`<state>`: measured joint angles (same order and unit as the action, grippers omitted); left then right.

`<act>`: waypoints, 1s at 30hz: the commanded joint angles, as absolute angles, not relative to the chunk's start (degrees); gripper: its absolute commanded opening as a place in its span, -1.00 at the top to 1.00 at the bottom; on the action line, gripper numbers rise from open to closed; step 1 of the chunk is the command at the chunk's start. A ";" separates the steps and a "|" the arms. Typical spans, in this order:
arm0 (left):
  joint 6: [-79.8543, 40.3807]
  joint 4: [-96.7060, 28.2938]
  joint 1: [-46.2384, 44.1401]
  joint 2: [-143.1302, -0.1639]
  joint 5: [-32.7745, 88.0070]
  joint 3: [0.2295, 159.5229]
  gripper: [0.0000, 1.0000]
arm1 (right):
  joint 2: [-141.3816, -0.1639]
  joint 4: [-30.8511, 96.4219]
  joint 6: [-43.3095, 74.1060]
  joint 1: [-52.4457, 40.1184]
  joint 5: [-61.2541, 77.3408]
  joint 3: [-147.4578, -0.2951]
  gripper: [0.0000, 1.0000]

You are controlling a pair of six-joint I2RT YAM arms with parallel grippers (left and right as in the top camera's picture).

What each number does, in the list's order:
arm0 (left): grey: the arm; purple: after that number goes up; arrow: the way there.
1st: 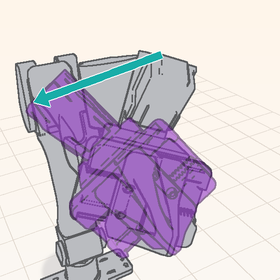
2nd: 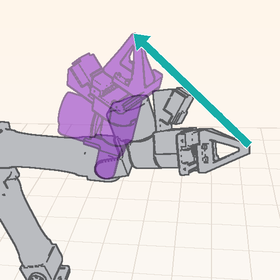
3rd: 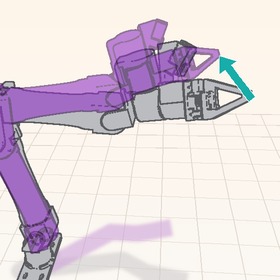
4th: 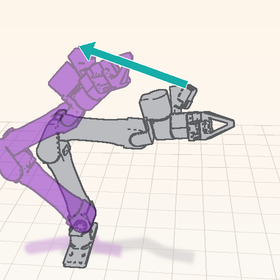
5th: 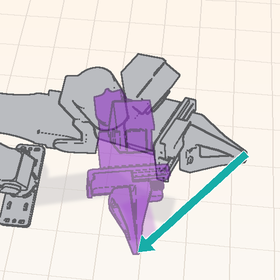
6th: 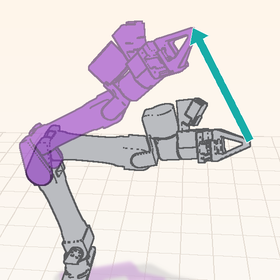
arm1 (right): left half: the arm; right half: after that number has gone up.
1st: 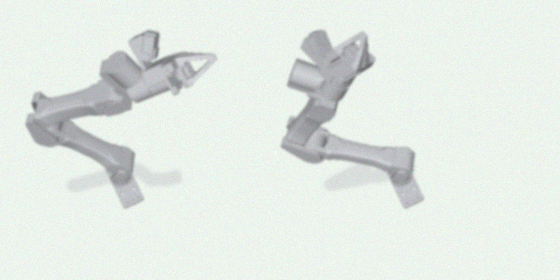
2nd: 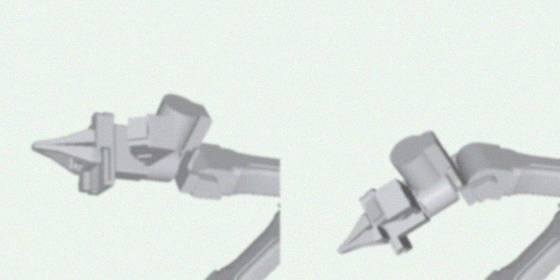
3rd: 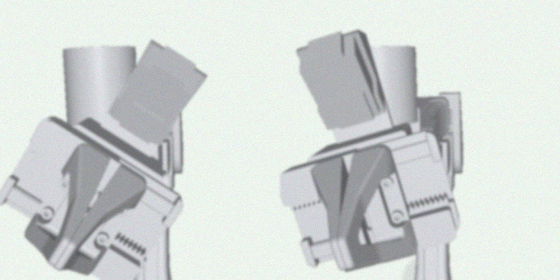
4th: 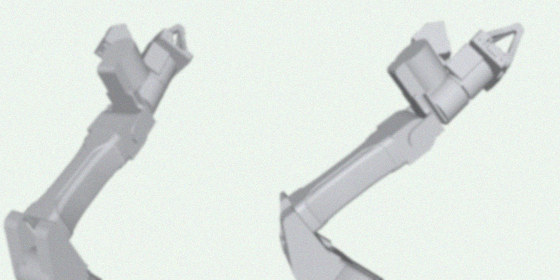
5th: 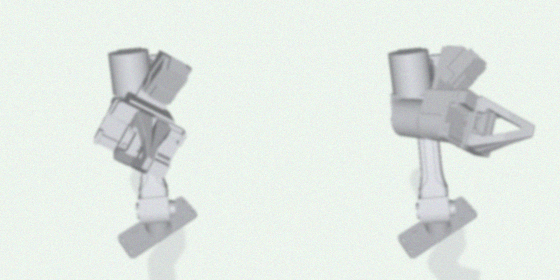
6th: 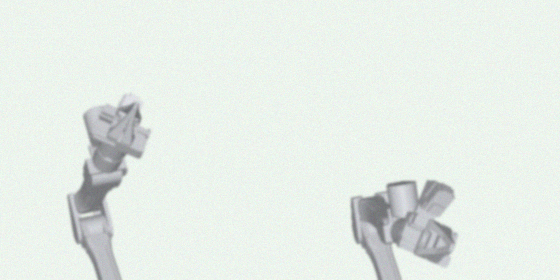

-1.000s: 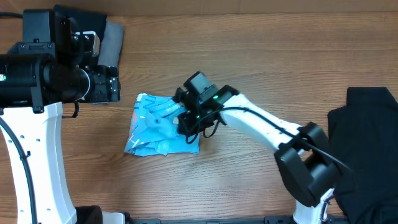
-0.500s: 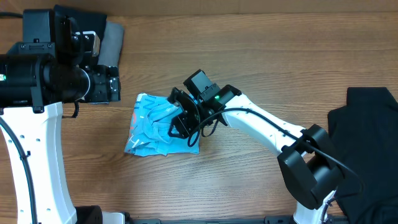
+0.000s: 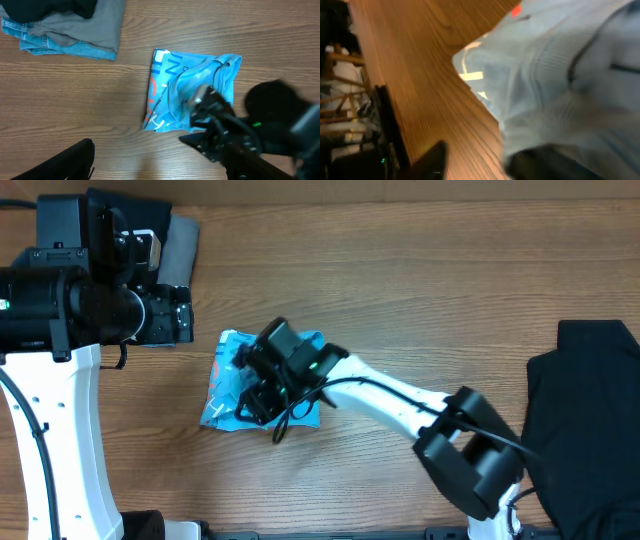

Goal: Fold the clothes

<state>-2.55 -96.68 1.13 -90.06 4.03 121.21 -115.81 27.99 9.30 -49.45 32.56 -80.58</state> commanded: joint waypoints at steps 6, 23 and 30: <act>-1.26 -96.79 1.02 -90.32 3.88 121.10 -0.70 | -115.57 28.10 10.13 -47.40 24.88 -81.47 0.92; -1.23 -96.71 1.08 -90.32 3.84 121.10 -0.71 | -109.06 38.70 8.78 -41.91 23.46 -81.47 0.92; -1.21 -96.57 1.08 -90.32 3.79 121.10 -0.72 | -108.53 50.92 7.03 -39.24 22.00 -81.47 0.92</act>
